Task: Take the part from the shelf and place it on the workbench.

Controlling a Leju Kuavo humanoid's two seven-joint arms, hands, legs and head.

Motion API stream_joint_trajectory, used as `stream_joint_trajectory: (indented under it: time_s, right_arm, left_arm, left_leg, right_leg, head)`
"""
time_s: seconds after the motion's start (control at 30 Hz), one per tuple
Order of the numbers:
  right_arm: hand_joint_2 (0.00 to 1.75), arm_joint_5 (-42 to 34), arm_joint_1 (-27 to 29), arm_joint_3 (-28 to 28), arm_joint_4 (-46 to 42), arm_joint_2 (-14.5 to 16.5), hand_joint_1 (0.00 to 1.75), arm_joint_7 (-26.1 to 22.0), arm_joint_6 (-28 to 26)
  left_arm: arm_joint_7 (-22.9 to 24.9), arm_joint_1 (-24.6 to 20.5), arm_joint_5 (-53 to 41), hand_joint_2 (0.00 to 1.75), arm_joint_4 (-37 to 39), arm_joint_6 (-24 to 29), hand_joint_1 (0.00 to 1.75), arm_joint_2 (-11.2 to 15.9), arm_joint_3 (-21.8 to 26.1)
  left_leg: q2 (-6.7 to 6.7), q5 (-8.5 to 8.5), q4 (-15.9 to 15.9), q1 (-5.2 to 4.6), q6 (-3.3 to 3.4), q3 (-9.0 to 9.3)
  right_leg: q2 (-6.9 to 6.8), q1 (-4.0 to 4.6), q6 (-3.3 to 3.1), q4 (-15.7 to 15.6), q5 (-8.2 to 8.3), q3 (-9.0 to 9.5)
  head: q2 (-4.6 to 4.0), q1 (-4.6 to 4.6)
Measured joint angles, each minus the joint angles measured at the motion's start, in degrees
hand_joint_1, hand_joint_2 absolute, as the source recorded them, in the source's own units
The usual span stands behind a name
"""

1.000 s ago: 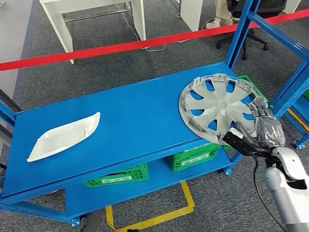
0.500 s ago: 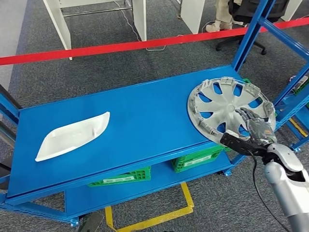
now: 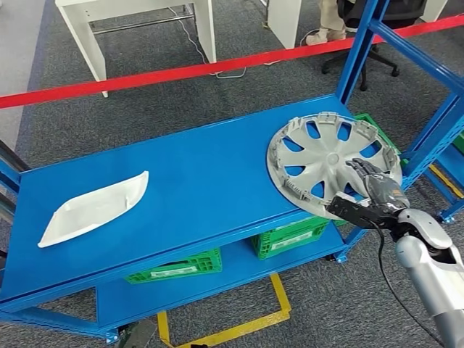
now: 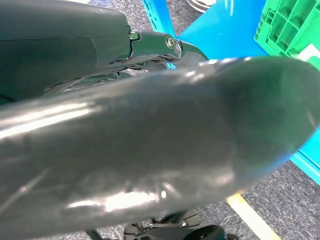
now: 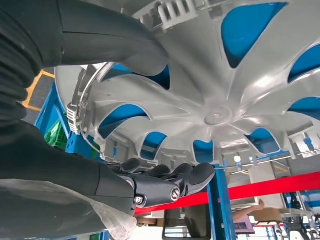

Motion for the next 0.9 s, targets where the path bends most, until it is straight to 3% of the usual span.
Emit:
stream_joint_trajectory:
  time_s: [0.03, 0.13, 0.2, 0.3, 0.37, 0.43, 0.47, 0.5, 0.53, 0.6, 0.67, 0.8, 0.87, 0.9]
  right_arm:
    - [1.75, 0.0, 0.0, 0.1, 0.0, 0.0, 0.00, 0.0, 0.0]
    - [1.75, 0.0, -0.2, 0.5, 0.1, -0.2, 0.00, 0.0, 0.0]
    - [1.75, -0.1, -0.2, 0.7, 0.2, -0.5, 0.00, 0.0, 0.0]
    - [1.75, -0.4, -0.2, 1.2, 0.2, -0.9, 0.00, -0.2, 0.1]
    - [1.75, -1.0, -0.2, 1.7, 0.2, -1.5, 0.00, -0.5, 0.2]
    - [1.75, -1.5, -0.2, 2.1, 0.3, -1.8, 0.00, -0.7, 0.5]
    - [1.75, -1.8, -0.2, 2.3, 0.4, -2.0, 0.00, -0.7, 0.7]
    - [1.75, -2.0, -0.1, 2.5, 0.5, -2.1, 0.00, -0.7, 0.9]
    - [1.75, -2.2, -0.1, 2.8, 0.6, -2.3, 0.00, -0.8, 1.1]
    - [1.75, -2.6, -0.3, 3.1, 0.6, -2.6, 0.00, -0.9, 1.4]
    - [1.75, -2.9, -0.8, 3.4, 0.6, -2.9, 0.00, -1.0, 1.5]
    - [1.75, -3.2, -1.2, 3.8, 0.6, -3.1, 0.00, -1.1, 1.6]
    - [1.75, -3.3, -1.3, 3.9, 0.6, -3.1, 0.00, -1.2, 1.7]
    - [1.75, -3.3, -1.4, 4.0, 0.6, -3.1, 0.00, -1.2, 1.8]
  left_arm:
    - [0.0, 0.0, 0.0, 0.00, 0.0, 0.0, 0.00, 0.0, 0.0]
    - [0.0, 0.0, 0.0, 0.00, 0.0, -0.1, 0.00, 0.0, -0.2]
    - [0.0, 0.0, 0.0, 0.00, 0.0, -0.1, 0.00, -0.1, -0.3]
    - [0.0, 0.1, -0.1, 0.00, 0.0, -0.1, 0.00, -0.1, -0.3]
    - [0.0, 0.0, -0.2, 0.00, 0.0, -0.1, 0.00, -0.2, -0.3]
    - [-0.1, 0.0, -0.2, 0.00, 0.0, -0.1, 0.00, -0.3, -0.4]
    - [-0.1, 0.1, -0.2, 0.00, 0.0, -0.1, 0.00, -0.3, -0.4]
    - [-0.1, 0.1, -0.2, 0.00, 0.0, -0.2, 0.00, -0.3, -0.4]
    - [-0.1, 0.1, -0.2, 0.00, 0.0, -0.2, 0.00, -0.3, -0.4]
    - [-0.1, 0.1, -0.2, 0.00, 0.0, -0.2, 0.00, -0.4, -0.4]
    - [-0.1, 0.1, -0.1, 0.00, 0.0, -0.2, 0.00, -0.4, -0.4]
    - [-0.1, 0.2, -0.1, 0.00, 0.0, -0.3, 0.00, -0.4, -0.4]
    - [-0.1, 0.1, -0.1, 0.00, 0.0, -0.3, 0.00, -0.4, -0.4]
    - [-0.1, 0.1, -0.1, 0.00, 0.0, -0.3, 0.00, -0.4, -0.4]
  left_leg:
    - [0.00, 1.29, -1.3, 0.00, 0.13, 0.59]
    - [-0.03, 6.26, -11.8, -0.13, 0.88, 5.57]
    - [-0.05, 6.71, -15.1, -0.32, 1.23, 7.03]
    - [-0.04, 6.90, -15.9, -0.26, 2.01, 7.23]
    - [-0.01, 7.23, -16.4, -0.06, 2.66, 7.45]
    - [0.00, 7.24, -16.5, -0.12, 2.91, 7.42]
    - [0.01, 7.21, -16.4, -0.15, 2.94, 7.42]
    - [0.01, 7.19, -16.4, -0.17, 2.96, 7.43]
    - [0.00, 7.15, -16.4, -0.17, 2.95, 7.47]
    - [-0.03, 6.99, -16.3, -0.17, 2.75, 7.59]
    - [-0.09, 6.78, -16.0, -0.41, 2.30, 7.49]
    - [-0.09, 6.56, -15.6, -0.42, 1.40, 7.40]
    - [-0.04, 4.52, -12.7, -0.27, 0.73, 6.32]
    - [-0.02, 2.74, -9.5, -0.17, 0.41, 4.95]
  right_leg:
    - [0.04, 0.01, 0.00, 0.0, -0.04, 0.11]
    - [0.17, 0.13, 0.30, 0.0, -0.23, 0.42]
    - [0.20, 0.24, 0.85, 0.0, -0.24, 0.28]
    - [0.16, 0.12, 1.87, 0.0, -0.51, -0.01]
    - [0.11, 0.06, 2.29, 3.7, -2.79, -1.86]
    - [0.08, 0.08, 2.54, 11.3, -6.23, -5.57]
    - [0.07, 0.07, 2.64, 14.5, -7.16, -7.21]
    - [0.06, 0.07, 2.72, 15.8, -7.06, -8.05]
    - [0.04, 0.05, 2.74, 14.8, -5.82, -7.74]
    - [-0.08, -0.01, 2.67, 7.4, -1.74, -4.37]
    - [-0.13, 0.08, 2.35, 1.0, 0.30, -0.99]
    - [0.08, 0.27, 1.14, -0.3, 0.34, -0.02]
    - [-0.02, 0.11, 0.51, -0.5, 0.45, 0.19]
    - [-0.09, 0.07, 0.30, -0.6, 0.46, 0.26]
  head:
    - [0.00, 0.01]
    - [0.00, 0.03]
    - [0.00, 0.07]
    - [0.00, 0.11]
    - [0.00, 0.30]
    - [0.00, 0.44]
    - [0.00, 0.43]
    - [0.00, 0.43]
    - [0.00, 0.43]
    - [0.00, 0.43]
    - [0.00, 0.42]
    - [0.00, 0.34]
    - [0.00, 0.21]
    - [0.00, 0.12]
